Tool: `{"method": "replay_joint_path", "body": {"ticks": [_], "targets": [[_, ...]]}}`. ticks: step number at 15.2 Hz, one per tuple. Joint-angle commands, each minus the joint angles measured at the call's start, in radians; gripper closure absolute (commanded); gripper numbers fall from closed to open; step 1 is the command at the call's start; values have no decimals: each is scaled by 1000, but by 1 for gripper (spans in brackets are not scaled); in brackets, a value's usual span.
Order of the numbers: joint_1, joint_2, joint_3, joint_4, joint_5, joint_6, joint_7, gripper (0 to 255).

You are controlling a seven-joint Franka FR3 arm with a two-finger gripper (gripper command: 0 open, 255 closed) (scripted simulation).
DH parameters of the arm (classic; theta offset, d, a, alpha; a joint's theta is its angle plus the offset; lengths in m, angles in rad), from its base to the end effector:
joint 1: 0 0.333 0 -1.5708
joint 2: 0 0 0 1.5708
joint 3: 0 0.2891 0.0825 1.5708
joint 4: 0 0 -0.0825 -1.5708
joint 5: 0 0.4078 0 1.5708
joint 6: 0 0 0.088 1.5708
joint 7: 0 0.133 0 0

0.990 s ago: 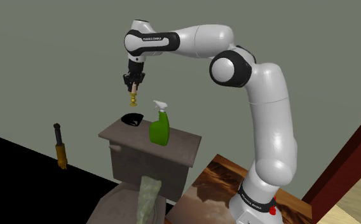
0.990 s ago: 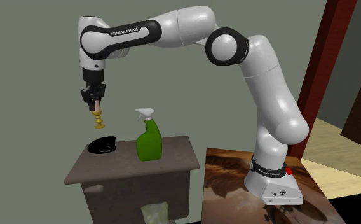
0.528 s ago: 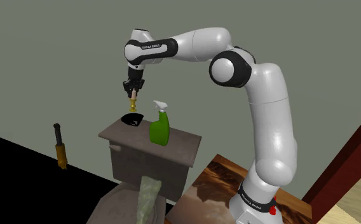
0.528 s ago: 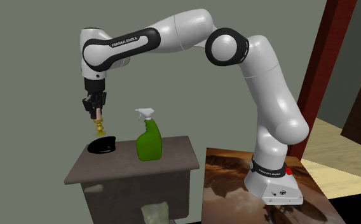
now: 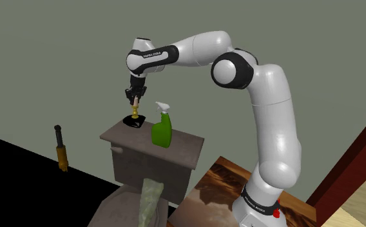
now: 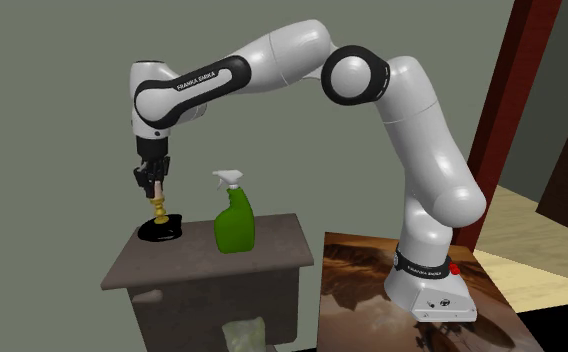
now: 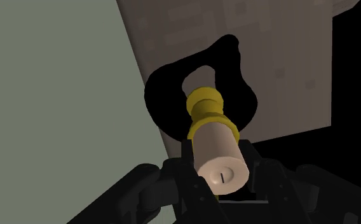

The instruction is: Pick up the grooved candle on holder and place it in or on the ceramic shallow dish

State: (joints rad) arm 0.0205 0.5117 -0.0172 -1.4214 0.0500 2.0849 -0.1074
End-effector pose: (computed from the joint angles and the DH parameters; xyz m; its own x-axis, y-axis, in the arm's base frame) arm 0.7312 0.0079 0.3592 0.9840 0.0893 0.1541 0.0938 -0.9953 -0.0219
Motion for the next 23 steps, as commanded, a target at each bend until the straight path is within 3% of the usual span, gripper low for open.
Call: {"method": "replay_joint_path", "body": {"ticks": [1, 6, 7, 12, 16, 23], "targets": [[0, 1, 0, -2, 0, 4, 0, 255], [0, 1, 0, -2, 0, 4, 0, 255], [0, 1, 0, -2, 0, 4, 0, 0], [0, 1, 0, -2, 0, 4, 0, 0], [-2, -47, -1, 48, -2, -95, 1, 0], [-2, -47, -2, 48, -2, -95, 1, 0]]}}
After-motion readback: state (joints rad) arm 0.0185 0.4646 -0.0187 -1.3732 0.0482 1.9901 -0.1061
